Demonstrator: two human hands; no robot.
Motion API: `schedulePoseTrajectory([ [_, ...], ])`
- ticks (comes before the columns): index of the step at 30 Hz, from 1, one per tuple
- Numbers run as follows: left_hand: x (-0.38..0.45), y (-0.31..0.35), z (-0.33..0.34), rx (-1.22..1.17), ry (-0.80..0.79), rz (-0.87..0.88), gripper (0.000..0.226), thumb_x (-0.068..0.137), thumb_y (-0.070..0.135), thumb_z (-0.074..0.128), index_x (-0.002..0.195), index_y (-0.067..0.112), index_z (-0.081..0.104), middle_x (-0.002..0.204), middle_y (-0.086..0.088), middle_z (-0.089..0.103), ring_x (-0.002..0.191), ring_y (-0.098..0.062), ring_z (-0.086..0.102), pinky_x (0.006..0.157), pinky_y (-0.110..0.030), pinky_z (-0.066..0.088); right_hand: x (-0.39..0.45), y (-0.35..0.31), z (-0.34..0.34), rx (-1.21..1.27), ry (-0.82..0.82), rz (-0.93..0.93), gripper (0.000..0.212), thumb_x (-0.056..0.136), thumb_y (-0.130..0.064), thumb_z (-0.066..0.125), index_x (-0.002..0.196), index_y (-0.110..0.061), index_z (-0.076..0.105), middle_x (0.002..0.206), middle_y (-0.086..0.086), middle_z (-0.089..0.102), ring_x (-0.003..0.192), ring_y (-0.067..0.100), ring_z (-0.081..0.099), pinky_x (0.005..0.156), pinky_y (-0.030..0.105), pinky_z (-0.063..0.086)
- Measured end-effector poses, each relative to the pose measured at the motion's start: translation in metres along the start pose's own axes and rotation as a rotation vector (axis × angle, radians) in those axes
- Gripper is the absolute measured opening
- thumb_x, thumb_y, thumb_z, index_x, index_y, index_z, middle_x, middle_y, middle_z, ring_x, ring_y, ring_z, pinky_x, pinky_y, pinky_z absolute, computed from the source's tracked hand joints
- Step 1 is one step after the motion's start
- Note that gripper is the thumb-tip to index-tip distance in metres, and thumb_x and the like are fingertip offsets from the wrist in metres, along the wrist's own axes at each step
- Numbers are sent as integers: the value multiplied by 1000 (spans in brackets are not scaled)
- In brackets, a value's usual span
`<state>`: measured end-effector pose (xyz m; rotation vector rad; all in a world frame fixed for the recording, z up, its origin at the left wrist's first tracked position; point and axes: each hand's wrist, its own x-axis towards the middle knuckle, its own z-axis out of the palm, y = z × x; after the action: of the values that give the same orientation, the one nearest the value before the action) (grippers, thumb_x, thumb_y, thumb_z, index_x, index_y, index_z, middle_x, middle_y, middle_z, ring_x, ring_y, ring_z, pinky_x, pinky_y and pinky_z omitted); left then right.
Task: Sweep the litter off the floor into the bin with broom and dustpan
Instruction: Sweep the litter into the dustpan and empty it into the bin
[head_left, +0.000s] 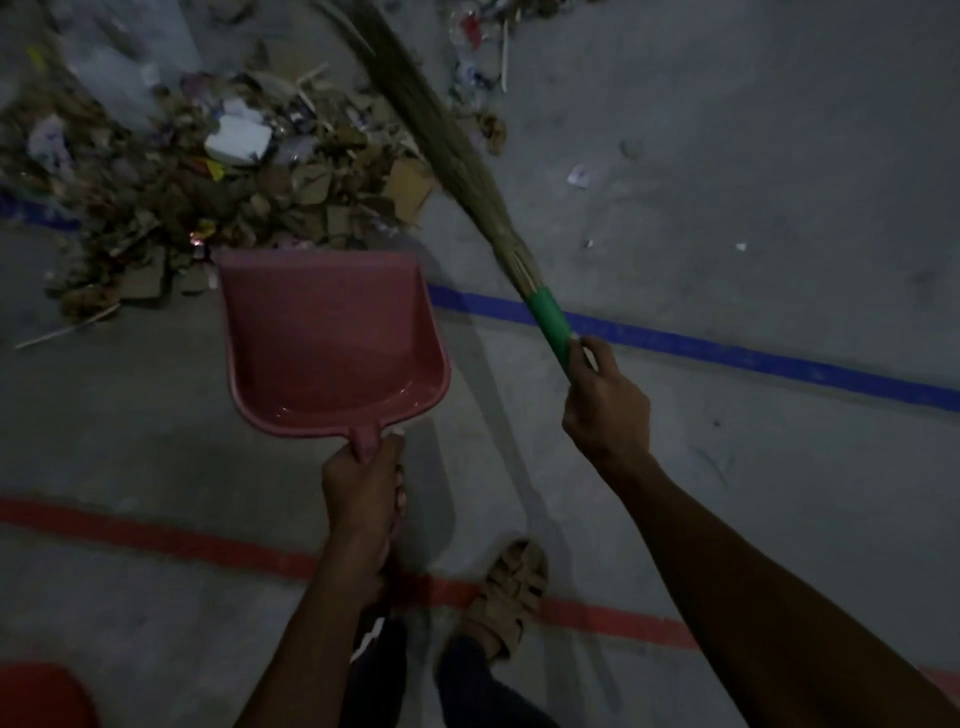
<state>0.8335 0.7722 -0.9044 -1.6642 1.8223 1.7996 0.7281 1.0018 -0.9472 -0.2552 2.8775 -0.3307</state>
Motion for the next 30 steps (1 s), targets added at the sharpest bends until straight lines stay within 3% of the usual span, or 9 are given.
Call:
schedulePoseTrajectory([
  [5, 12, 32, 54, -50, -77, -4, 29, 94, 15, 69, 69, 9, 55, 53, -5, 50, 31, -11, 43, 35, -18, 35, 13, 62, 2, 42, 22, 212, 67, 82, -8, 61, 146, -15, 41, 145, 9, 43, 66, 36, 59, 50, 30, 36],
  [9, 29, 43, 89, -10, -89, -3, 27, 94, 13, 68, 70, 9, 56, 55, -6, 52, 31, -9, 43, 33, -17, 34, 25, 96, 13, 93, 19, 434, 65, 86, -10, 58, 147, -14, 36, 145, 6, 35, 67, 30, 57, 55, 36, 49],
  [14, 46, 44, 115, 36, -126, -41, 26, 94, 17, 71, 73, 8, 58, 54, -3, 54, 34, -11, 45, 37, -19, 37, 61, 112, 26, 113, -109, 622, 60, 87, -11, 58, 143, -6, 36, 141, 10, 35, 66, 23, 51, 60, 40, 52],
  [17, 53, 50, 122, 88, -131, -48, 26, 94, 20, 71, 75, 8, 59, 57, -4, 54, 35, -11, 45, 37, -20, 38, 87, 100, 30, 124, -258, 586, 54, 86, -10, 62, 136, -8, 41, 137, 8, 37, 71, 25, 54, 63, 38, 50],
  [22, 67, 74, 129, 159, -118, -48, 30, 95, 21, 69, 70, 12, 55, 60, -9, 53, 38, -15, 45, 34, -19, 33, 123, 55, 32, 111, -359, 291, 58, 87, -13, 55, 143, -17, 37, 143, 6, 34, 87, 37, 63, 68, 41, 50],
  [26, 78, 96, 137, 157, -102, -52, 31, 95, 21, 70, 70, 11, 54, 58, -9, 53, 38, -16, 44, 34, -19, 33, 143, 39, 20, 129, -281, 192, 64, 86, -12, 55, 146, -23, 36, 146, 2, 35, 85, 33, 63, 63, 39, 51],
  [30, 87, 119, 148, 172, -106, -40, 31, 94, 24, 71, 71, 9, 55, 60, -9, 52, 44, -19, 44, 33, -19, 31, 144, 58, 0, 199, -119, 287, 65, 84, -10, 56, 146, -19, 37, 147, 2, 35, 76, 29, 60, 59, 36, 51],
])
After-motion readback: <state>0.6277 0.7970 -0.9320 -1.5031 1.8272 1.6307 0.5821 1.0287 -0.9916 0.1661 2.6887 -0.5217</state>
